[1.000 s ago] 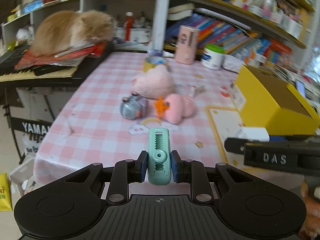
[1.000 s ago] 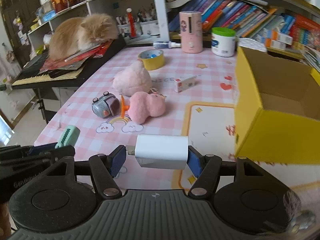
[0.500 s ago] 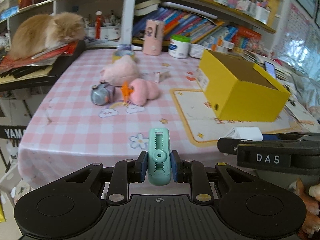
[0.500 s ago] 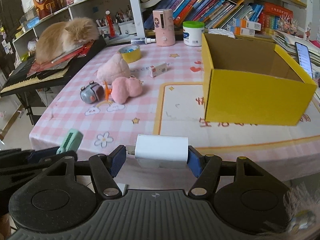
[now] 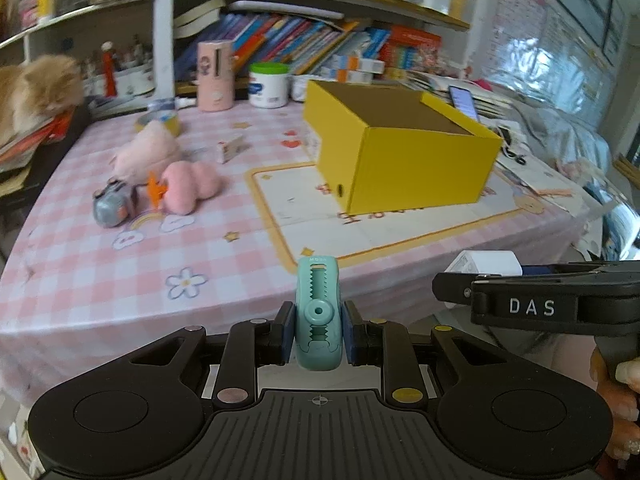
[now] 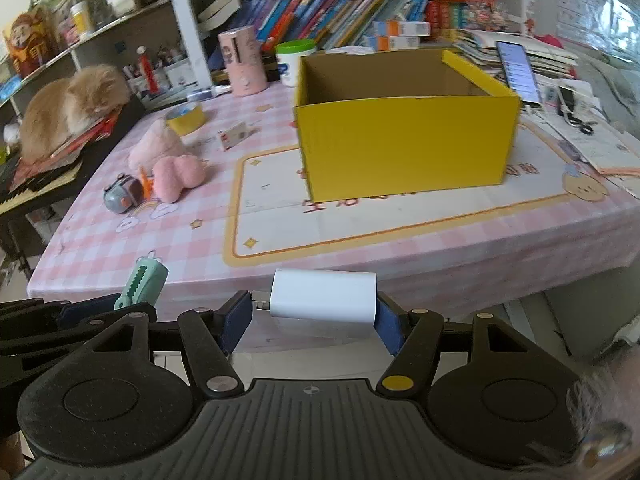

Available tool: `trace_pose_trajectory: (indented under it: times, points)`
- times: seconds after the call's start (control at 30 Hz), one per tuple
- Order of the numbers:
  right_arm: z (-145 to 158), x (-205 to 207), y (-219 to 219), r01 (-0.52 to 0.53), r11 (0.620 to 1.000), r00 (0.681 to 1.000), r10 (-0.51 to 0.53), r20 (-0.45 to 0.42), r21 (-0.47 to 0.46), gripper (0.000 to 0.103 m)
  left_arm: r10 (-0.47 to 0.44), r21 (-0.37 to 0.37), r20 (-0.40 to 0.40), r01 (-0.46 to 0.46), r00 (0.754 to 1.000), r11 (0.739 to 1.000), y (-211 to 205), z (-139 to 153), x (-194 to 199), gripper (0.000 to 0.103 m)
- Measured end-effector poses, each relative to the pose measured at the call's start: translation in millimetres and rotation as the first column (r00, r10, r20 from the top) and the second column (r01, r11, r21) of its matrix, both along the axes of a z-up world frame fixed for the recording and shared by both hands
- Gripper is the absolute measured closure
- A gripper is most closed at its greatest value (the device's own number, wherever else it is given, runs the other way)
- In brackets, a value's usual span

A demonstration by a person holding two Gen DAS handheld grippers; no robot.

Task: Organize objects
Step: 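Carry the white plug and mint-green clip over the yellow box with both grippers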

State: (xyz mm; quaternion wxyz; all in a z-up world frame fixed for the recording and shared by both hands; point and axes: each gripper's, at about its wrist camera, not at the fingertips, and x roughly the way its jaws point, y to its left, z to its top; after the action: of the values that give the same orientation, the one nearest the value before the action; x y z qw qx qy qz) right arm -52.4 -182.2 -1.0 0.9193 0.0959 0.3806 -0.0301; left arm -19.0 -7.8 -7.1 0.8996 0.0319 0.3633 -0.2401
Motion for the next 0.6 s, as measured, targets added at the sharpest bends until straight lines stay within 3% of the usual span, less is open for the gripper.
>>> trace_pose_trajectory:
  times: [0.4,0.6]
  points:
    - [3.4,-16.1,-35.9,0.114,0.994,0.993,-0.114,0.007,0.0,0.04,-0.136,0.008,0.016,0.136,0.991,0.991,-44.5,2.4,4.6,0.08]
    - [2.9,-14.1,-51.7,0.147,0.989,0.989,-0.147,0.0,0.01,0.04,-0.157,0.016,0.023,0.157,0.987,0.987,-56.5,3.5,9.6,0.08]
